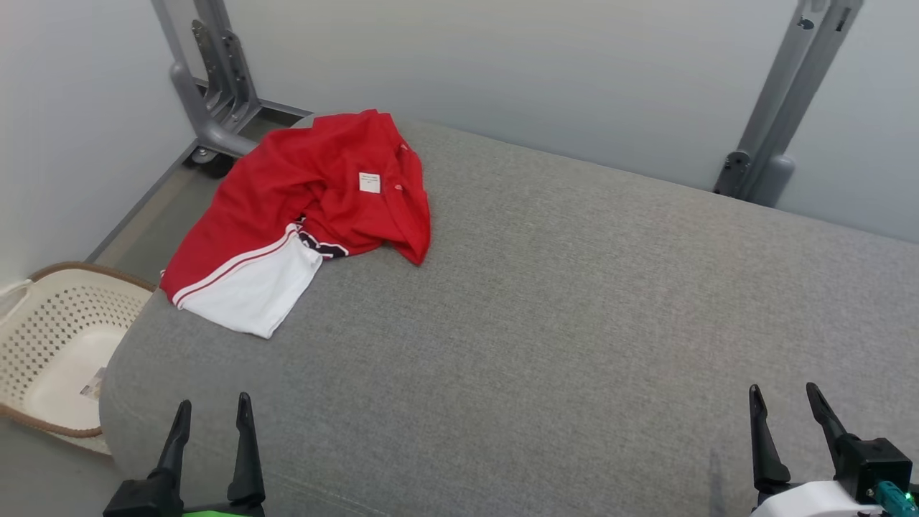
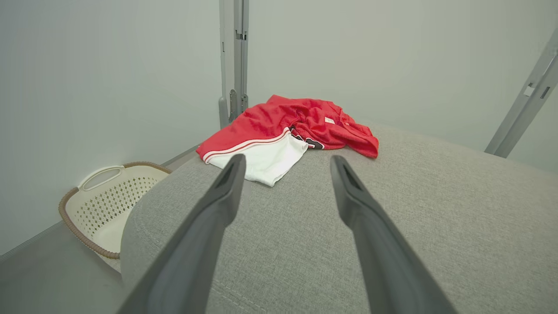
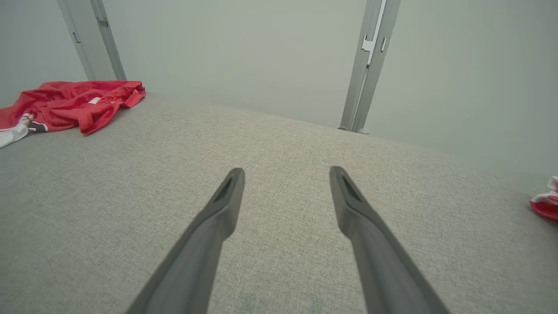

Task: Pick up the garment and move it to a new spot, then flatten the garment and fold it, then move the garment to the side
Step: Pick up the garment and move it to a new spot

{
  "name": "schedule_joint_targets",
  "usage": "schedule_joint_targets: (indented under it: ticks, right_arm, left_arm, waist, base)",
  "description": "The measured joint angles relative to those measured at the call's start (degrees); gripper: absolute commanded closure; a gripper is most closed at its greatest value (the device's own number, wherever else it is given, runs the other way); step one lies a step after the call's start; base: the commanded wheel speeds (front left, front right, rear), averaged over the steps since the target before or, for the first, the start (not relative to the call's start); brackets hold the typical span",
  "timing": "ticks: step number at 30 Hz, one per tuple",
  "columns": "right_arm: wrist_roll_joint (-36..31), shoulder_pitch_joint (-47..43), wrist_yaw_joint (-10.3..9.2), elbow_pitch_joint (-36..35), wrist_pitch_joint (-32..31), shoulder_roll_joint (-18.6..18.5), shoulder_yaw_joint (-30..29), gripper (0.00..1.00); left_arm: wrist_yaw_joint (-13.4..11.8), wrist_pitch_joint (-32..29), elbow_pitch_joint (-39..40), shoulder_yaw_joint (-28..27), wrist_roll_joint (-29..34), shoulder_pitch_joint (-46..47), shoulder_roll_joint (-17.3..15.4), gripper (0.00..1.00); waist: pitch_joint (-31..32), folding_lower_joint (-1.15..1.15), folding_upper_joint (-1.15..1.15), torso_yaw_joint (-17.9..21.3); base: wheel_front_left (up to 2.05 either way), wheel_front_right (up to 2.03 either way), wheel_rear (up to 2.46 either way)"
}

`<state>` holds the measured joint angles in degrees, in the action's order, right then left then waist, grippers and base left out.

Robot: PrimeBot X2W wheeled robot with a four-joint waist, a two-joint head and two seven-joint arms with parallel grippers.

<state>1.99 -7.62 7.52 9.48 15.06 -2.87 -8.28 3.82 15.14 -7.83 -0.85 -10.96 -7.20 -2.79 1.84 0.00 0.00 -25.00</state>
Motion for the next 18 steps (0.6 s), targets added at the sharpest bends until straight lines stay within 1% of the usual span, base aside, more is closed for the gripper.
schedule_joint_targets:
  ticks: [3, 6, 9, 13, 16, 18]
  right_arm:
    - [-0.07, 0.05, 0.0, -0.02, 0.0, 0.04, 0.46, 0.0]
    - [-0.58, 0.1, 0.0, -0.41, 0.0, 0.08, 0.12, 0.0]
    - [-1.93, 0.77, 0.0, -1.48, 0.0, 0.08, -0.58, 0.0]
    - [-2.94, 3.61, 0.0, -3.72, 0.0, -2.02, -1.2, 0.0]
    - [-3.46, 6.75, 0.0, -5.69, 0.0, -4.6, -1.2, 0.0]
    - [-3.79, 9.14, 0.0, -7.03, 0.0, -6.3, -1.24, 0.0]
  left_arm:
    - [0.03, 0.0, 0.41, -0.68, -0.04, 0.01, -0.02, 0.0]
    - [0.13, 0.0, 0.77, -0.8, -0.79, 0.64, -0.03, 0.0]
    - [0.71, 0.0, -0.12, -0.62, -2.33, 3.97, -0.03, 0.0]
    - [1.79, 0.0, -6.41, 0.68, -3.78, 12.35, -0.08, 0.0]
    - [2.69, -1.15, -12.05, 1.87, -6.97, 22.13, -0.1, 0.0]
    - [3.07, -2.61, -14.96, 2.77, -8.32, 28.78, -0.7, 0.0]
  waist:
    - [0.03, 0.0, 0.0, -1.41]
    - [-0.36, 0.0, 0.0, -1.28]
    - [-1.46, 0.0, 0.0, -1.03]
    - [-4.35, 0.0, 0.0, -0.67]
    - [-7.66, 0.0, 0.0, -0.39]
    - [-10.2, 0.0, 0.0, -0.22]
  base:
    - [0.0, 0.0, 0.0]
    - [0.0, 0.0, 0.0]
    - [0.0, 0.0, 0.0]
    - [0.0, 0.0, 0.0]
    - [0.0, 0.0, 0.0]
    - [0.0, 0.0, 0.0]
